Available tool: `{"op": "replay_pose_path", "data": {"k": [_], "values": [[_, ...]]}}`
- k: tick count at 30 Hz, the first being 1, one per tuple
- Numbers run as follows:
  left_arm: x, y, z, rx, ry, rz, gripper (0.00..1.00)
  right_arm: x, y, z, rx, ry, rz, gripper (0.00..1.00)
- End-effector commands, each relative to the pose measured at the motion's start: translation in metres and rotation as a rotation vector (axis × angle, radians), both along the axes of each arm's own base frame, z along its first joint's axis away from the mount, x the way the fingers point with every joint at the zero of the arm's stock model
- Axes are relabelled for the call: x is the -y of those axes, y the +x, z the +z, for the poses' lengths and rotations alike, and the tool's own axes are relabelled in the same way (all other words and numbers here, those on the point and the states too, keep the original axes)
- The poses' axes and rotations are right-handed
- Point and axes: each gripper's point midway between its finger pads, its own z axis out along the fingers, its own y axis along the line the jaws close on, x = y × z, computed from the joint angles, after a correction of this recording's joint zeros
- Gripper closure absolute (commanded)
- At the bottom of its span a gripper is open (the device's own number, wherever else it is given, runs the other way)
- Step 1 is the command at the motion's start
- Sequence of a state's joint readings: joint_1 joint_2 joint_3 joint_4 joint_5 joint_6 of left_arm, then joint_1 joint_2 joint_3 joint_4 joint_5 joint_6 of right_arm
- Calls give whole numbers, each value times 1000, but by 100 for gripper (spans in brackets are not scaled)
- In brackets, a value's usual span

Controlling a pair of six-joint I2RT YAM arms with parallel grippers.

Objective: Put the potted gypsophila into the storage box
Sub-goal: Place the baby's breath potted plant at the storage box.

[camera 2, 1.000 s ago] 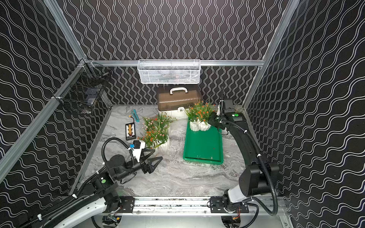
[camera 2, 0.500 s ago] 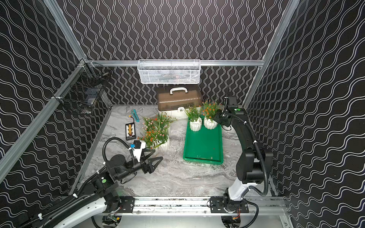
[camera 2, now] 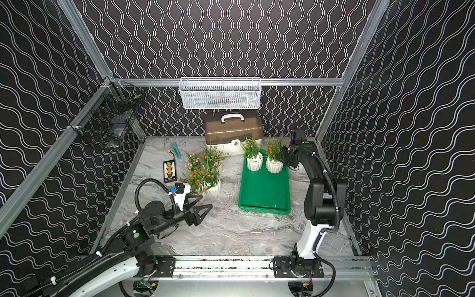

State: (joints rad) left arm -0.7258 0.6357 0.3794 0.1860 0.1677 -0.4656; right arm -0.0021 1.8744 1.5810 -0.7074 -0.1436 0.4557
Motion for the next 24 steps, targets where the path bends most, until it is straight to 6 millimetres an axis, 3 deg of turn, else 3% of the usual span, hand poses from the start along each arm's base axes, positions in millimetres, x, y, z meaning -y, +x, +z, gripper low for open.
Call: {"op": "replay_pose_path", "data": {"k": [1, 11, 24], "values": [[2, 0, 12, 39, -25, -8, 9, -5, 16, 3, 46, 30, 11, 100], [2, 1, 10, 35, -22, -8, 9, -6, 28, -12, 24, 37, 12, 100], [3, 1, 9, 33, -18, -7, 9, -7, 39, -12, 20, 45, 15, 100]]}}
